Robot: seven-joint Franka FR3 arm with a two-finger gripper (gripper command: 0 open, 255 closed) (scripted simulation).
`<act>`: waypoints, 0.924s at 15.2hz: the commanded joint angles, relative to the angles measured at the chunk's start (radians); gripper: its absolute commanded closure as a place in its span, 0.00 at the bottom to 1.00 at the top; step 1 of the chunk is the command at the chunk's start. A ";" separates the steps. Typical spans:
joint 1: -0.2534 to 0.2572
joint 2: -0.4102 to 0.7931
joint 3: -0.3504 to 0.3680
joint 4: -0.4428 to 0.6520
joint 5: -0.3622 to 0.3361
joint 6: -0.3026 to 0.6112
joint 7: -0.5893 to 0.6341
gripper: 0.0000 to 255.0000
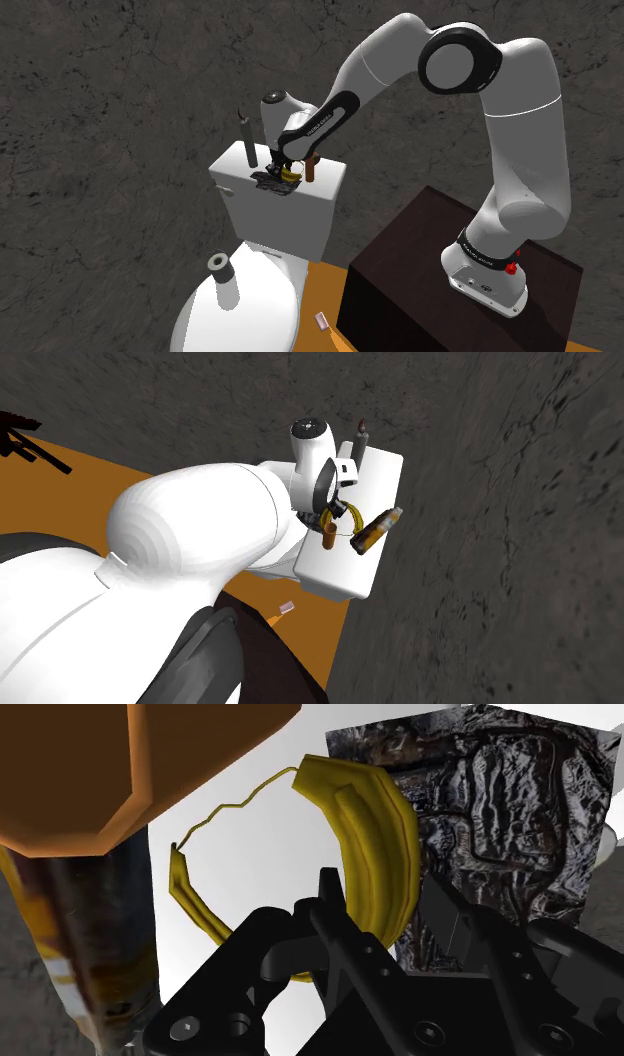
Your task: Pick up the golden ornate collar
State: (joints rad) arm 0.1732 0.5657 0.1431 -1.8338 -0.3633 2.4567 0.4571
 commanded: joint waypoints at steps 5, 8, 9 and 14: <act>-0.005 -0.030 0.008 -0.004 0.011 -0.026 -0.011 1.00; -0.009 -0.057 0.015 -0.002 0.022 -0.053 -0.022 1.00; -0.011 -0.065 0.017 -0.001 0.026 -0.063 -0.025 1.00; -0.017 -0.107 0.027 0.007 0.044 -0.111 -0.043 1.00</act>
State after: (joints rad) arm 0.1579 0.4669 0.1684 -1.8283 -0.3234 2.3554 0.4176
